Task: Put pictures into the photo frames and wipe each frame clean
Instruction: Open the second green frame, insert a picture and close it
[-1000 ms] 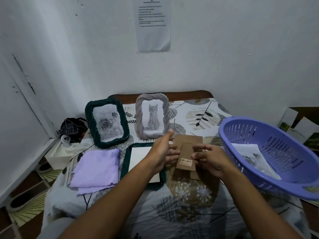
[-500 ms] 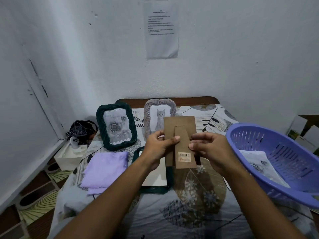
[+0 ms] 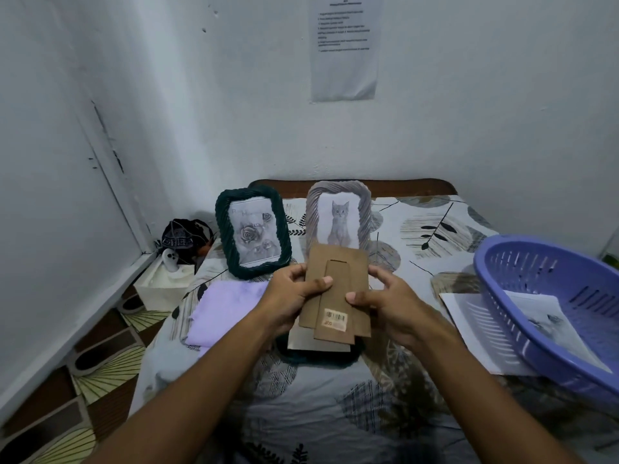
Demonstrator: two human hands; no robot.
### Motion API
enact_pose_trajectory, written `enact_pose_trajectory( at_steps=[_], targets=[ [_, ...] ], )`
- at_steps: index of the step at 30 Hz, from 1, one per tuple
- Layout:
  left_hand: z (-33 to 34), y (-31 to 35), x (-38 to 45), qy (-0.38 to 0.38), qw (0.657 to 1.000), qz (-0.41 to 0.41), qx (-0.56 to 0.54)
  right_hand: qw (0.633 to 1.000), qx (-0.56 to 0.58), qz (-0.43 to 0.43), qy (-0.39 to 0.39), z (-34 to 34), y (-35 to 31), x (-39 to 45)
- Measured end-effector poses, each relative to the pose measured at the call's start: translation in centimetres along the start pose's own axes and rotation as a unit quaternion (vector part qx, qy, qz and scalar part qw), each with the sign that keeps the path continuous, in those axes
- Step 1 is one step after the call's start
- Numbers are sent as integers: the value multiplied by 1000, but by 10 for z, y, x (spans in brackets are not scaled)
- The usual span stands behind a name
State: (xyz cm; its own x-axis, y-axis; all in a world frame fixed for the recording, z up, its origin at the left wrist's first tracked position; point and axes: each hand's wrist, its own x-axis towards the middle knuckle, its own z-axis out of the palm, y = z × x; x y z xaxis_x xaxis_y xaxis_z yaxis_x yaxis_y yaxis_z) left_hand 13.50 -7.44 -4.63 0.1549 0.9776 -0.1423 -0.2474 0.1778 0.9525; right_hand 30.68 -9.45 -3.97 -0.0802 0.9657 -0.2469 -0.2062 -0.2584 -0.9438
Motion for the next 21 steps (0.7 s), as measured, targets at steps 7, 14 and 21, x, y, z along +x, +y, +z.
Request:
enact_pose_trajectory(
  at_steps=[7, 14, 21],
  targets=[
    [-72, -2, 9, -32, 815, 183, 548, 997, 45, 40, 49, -4, 11, 18],
    [-102, -22, 5, -182, 667, 238, 682, 993, 73, 88, 17, 3, 18, 23],
    [-102, -26, 5, -206, 654, 244, 686, 994, 38, 99, 9, 10, 24, 27]
  ],
)
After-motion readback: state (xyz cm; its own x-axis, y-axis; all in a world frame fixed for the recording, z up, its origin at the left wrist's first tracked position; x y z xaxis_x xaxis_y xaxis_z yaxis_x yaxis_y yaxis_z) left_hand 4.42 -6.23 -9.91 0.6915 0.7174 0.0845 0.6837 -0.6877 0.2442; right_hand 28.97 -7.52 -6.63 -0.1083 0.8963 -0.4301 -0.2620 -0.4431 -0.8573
